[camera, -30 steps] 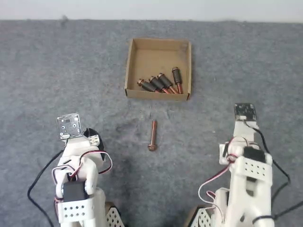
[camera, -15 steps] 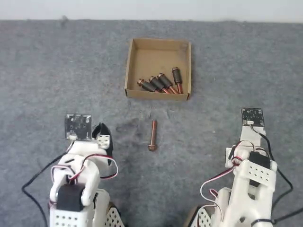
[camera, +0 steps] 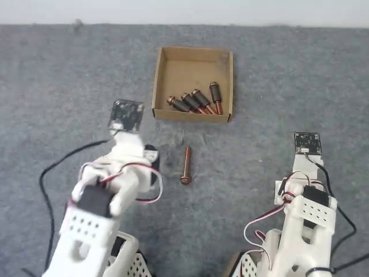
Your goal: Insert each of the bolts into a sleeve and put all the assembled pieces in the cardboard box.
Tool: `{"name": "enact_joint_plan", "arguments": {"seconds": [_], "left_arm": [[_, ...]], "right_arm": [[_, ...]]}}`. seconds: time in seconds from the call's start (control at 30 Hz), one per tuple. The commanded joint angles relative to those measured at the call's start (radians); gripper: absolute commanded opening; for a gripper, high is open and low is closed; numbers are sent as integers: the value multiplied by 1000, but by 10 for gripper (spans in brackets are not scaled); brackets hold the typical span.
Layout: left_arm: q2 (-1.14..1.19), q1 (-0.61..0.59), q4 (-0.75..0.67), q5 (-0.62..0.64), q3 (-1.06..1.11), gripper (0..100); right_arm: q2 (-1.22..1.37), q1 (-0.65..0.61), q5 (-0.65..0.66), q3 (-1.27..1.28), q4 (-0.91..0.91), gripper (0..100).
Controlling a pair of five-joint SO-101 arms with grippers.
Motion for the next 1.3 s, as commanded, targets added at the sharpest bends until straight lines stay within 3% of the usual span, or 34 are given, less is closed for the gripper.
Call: {"name": "enact_joint_plan", "arguments": {"seconds": [0.0,0.2,0.53,0.8,1.13,1.27], "left_arm": [[164,77,-126,83,-56,15],[376,167,-270,215,-56,16],[744,222,-560,232,-93,17],[942,221,-500,232,-252,165],[1244,123,-281,230,-542,137],[1284,121,-259,229,-564,118]], "right_arm": [[-28,12,14,-6,-15,6],[-28,12,15,2,-21,6],[-28,12,38,3,-19,6],[-27,12,63,3,-21,6],[-27,10,63,3,-21,6],[-27,10,63,3,-21,6]]}}
